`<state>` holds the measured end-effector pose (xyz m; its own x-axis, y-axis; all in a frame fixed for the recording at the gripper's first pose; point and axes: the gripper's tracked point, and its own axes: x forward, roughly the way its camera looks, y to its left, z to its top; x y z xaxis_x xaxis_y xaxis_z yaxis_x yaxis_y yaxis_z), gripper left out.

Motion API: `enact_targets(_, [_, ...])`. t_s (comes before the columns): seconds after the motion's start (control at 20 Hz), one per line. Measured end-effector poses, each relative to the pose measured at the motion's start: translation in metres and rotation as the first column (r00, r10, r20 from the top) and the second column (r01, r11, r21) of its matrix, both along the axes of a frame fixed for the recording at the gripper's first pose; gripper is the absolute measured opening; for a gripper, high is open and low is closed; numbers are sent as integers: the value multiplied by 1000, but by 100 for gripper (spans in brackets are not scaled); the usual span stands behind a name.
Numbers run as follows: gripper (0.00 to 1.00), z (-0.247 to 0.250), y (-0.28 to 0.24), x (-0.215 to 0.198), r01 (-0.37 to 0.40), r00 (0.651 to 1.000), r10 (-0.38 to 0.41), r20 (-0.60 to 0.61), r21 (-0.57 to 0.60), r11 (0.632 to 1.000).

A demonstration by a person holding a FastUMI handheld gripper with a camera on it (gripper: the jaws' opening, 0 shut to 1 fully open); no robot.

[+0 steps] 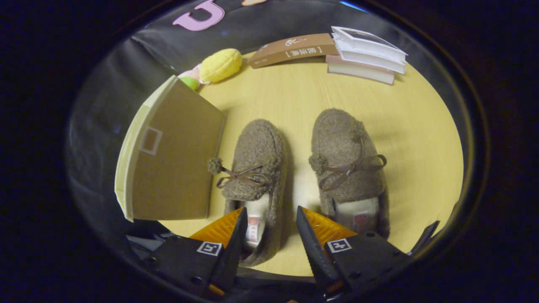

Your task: Open the storage box then place both shoes into the box .Put the left shoe in first, then the right shoe, with the right side of both shoes facing outward in a uniform manner.

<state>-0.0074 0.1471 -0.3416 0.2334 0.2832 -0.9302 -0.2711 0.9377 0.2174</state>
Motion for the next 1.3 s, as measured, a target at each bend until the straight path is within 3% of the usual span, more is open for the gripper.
enact_targets(0.55, [15,-16,2,-8,-1,996,-4,-86,-64,998])
enact_targets(0.7, [8,-16,1,-10,-1,993,-7,-119,-67,998])
enact_targets(1.0, [4,-8,2,-9,36,994,-41,-98,-53,998])
enact_targets(1.3, [4,48,24,3,140,987,-130,-96,104,985])
